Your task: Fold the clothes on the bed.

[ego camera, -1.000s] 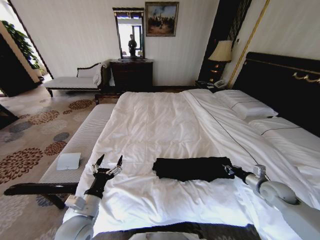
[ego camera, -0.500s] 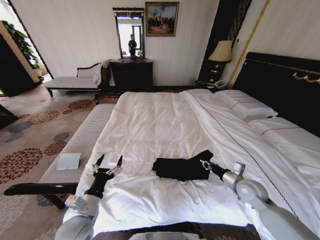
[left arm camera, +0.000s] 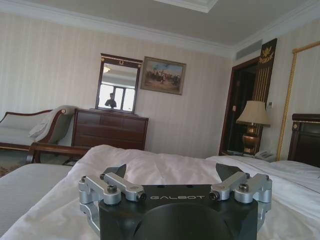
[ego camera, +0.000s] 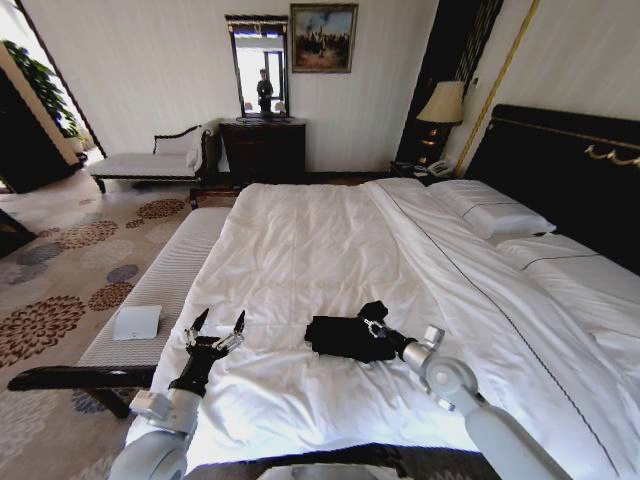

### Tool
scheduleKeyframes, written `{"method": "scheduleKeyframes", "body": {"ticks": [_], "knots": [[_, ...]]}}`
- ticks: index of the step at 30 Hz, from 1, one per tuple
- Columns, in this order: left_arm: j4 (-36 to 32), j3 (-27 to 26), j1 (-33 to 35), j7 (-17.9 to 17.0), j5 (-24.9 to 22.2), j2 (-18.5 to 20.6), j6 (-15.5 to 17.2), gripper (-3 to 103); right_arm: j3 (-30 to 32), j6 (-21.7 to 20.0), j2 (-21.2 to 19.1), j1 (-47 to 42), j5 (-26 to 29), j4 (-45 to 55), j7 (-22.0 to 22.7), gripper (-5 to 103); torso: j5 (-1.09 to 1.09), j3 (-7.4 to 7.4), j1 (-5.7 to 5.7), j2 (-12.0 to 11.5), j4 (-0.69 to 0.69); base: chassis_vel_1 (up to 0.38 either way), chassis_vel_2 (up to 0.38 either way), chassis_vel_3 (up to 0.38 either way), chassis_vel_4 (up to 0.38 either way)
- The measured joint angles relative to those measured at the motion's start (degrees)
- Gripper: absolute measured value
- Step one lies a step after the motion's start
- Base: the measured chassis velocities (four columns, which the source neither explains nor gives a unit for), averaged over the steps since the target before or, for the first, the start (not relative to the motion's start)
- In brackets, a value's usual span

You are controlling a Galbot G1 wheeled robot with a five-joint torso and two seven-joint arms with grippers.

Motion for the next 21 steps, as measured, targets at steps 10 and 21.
{"method": "scheduleKeyframes", "body": {"ticks": [10, 21], "knots": [[0.00, 0.00, 0.00, 0.00, 0.00, 0.00, 0.00, 100, -1.69, 0.06, 2.86, 1.61, 1.00, -1.97, 1.30, 6, -0.01, 0.00, 0.00, 0.00, -0.01, 0.000, 0.000, 0.000, 0.000], [0.00, 0.00, 0.00, 0.00, 0.00, 0.00, 0.00, 100, -5.15, 0.48, 4.80, 3.65, -0.57, -4.02, 1.17, 6, 0.01, 0.00, 0.00, 0.00, -0.01, 0.000, 0.000, 0.000, 0.000]]}}
